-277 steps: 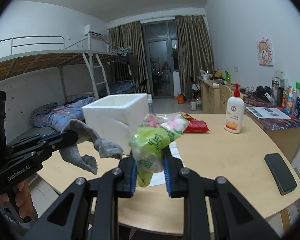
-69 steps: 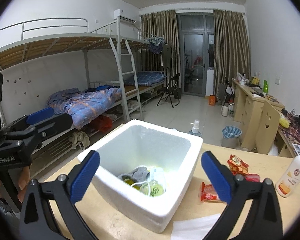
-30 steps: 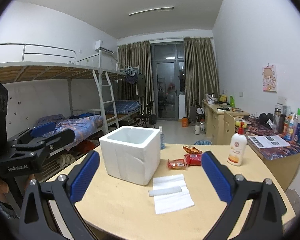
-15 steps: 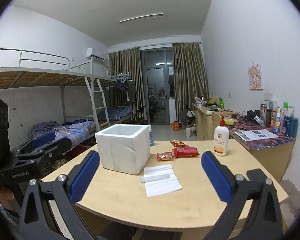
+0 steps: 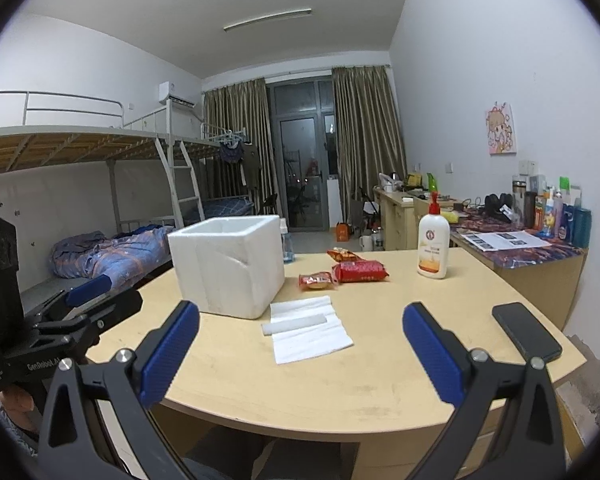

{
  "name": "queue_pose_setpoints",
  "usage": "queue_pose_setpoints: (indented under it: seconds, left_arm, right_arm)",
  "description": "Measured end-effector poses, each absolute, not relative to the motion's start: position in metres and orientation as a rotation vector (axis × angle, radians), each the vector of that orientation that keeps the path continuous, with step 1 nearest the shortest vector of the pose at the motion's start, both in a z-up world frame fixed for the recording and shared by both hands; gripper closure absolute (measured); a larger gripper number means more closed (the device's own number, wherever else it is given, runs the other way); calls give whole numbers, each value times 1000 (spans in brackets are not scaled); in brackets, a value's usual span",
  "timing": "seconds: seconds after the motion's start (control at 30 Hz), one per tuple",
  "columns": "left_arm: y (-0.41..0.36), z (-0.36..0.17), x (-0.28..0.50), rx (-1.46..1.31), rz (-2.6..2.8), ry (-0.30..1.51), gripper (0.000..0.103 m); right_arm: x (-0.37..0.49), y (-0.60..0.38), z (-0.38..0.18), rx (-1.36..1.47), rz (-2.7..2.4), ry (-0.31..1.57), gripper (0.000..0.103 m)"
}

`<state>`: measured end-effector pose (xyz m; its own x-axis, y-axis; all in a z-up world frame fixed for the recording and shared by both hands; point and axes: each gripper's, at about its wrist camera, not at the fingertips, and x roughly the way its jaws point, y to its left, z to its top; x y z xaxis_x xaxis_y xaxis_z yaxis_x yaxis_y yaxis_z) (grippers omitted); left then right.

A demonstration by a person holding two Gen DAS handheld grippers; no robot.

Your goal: Organize soft objects

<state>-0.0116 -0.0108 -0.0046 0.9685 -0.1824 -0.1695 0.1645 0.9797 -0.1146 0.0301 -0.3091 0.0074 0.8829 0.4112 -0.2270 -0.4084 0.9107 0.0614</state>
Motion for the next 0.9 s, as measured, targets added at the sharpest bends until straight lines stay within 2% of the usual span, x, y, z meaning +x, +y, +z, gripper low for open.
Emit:
queue_pose_setpoints:
  seconds: [0.57, 0.9]
  left_arm:
    - [-33, -44, 62, 11, -232, 227, 0]
    - [-39, -58, 115, 4, -292, 344, 0]
  right_arm:
    - [82, -308, -23, 28, 418, 340, 0]
    - [116, -310, -36, 53, 429, 410, 0]
